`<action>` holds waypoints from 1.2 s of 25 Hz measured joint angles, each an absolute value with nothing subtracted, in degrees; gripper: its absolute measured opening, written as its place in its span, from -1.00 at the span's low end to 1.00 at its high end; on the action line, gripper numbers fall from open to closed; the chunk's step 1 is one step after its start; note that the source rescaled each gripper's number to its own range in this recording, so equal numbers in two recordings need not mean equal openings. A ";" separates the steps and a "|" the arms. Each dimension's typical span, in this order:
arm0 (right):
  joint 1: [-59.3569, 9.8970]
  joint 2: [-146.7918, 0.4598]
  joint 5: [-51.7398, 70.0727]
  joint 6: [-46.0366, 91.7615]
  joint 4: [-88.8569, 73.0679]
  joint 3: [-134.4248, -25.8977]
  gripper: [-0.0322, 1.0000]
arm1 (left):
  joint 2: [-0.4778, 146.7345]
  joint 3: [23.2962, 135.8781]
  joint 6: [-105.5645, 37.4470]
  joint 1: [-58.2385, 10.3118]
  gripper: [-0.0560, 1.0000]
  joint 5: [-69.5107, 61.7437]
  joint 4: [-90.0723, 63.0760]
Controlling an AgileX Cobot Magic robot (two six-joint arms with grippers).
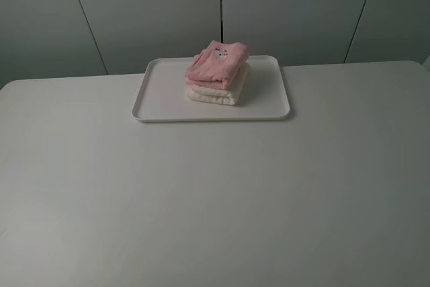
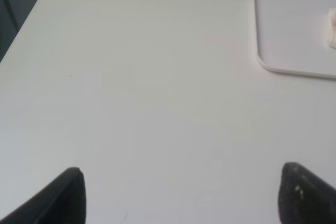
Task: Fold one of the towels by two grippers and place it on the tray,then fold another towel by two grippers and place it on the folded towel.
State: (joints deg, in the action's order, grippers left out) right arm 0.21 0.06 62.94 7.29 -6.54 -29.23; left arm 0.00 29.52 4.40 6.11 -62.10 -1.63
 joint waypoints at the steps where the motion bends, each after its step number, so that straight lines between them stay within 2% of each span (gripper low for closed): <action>1: 0.21 0.06 62.94 7.29 -6.54 -29.23 1.00 | 0.00 29.52 4.40 6.11 0.92 -62.10 -1.63; 30: -0.46 0.06 62.94 7.29 -6.50 -29.23 1.00 | 0.00 29.52 0.99 6.11 0.92 -62.10 -1.16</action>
State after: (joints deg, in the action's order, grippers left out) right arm -0.46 0.06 62.94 7.29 -6.50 -29.23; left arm 0.00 29.52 0.99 6.11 -62.10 -1.16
